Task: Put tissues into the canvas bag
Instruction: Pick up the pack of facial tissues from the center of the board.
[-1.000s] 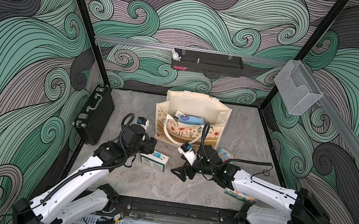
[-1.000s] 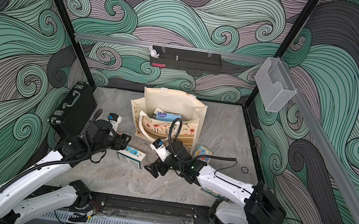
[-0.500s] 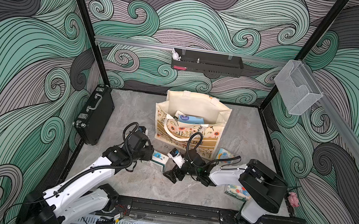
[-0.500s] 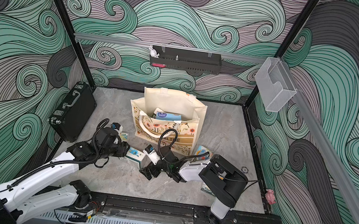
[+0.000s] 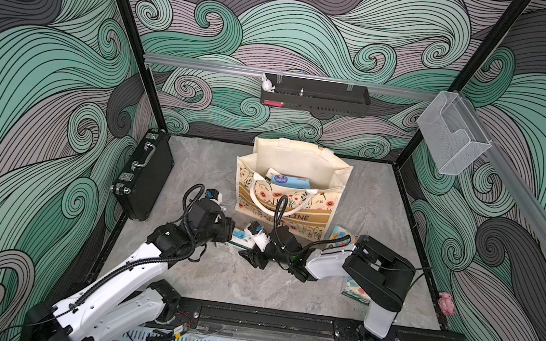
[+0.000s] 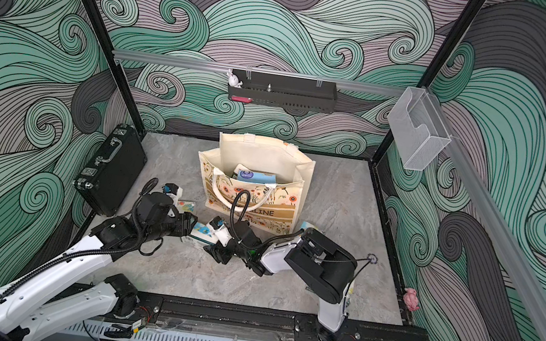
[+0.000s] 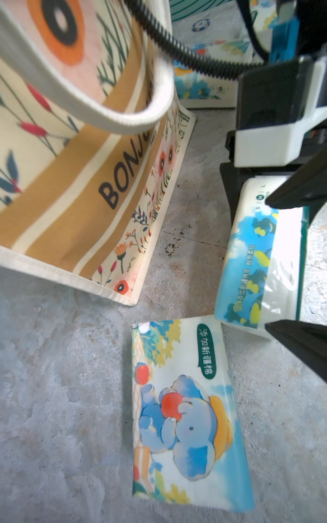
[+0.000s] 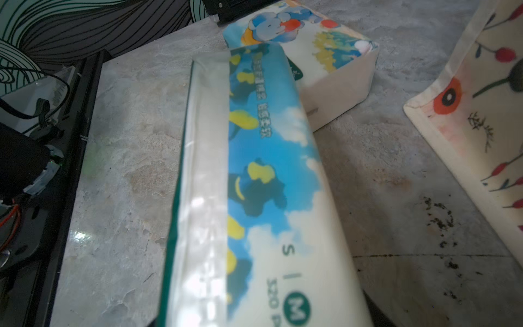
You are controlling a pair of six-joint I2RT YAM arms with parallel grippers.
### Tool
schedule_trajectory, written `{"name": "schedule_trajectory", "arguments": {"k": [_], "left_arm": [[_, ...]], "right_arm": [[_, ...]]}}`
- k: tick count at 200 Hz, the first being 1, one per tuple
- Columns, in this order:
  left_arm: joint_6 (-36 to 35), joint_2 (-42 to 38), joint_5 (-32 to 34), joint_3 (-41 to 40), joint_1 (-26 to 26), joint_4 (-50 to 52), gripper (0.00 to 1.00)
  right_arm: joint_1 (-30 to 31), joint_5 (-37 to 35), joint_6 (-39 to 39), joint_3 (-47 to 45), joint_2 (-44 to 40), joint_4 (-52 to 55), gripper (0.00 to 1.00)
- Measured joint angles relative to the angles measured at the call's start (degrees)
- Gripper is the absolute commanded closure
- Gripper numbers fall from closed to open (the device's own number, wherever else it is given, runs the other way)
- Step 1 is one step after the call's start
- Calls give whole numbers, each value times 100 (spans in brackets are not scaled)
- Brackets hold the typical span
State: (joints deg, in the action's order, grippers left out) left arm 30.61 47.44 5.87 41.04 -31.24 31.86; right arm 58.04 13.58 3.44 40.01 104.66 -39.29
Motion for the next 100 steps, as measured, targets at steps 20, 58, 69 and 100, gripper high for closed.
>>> {"name": "schedule_trajectory", "arguments": {"k": [20, 58, 69, 100], "left_arm": [[-234, -208, 125, 514, 39, 245, 32], [-922, -330, 562, 1412, 164, 623, 30], [-1128, -343, 686, 1539, 192, 671, 29], [-1526, -380, 846, 1530, 229, 664, 29]], "right_arm": [[55, 46, -50, -286, -726, 459, 53], [264, 581, -140, -420, -3246, 2002, 51], [297, 638, -179, -284, -3945, 2500, 51], [7, 363, -564, 1102, -4988, 4306, 51]]}}
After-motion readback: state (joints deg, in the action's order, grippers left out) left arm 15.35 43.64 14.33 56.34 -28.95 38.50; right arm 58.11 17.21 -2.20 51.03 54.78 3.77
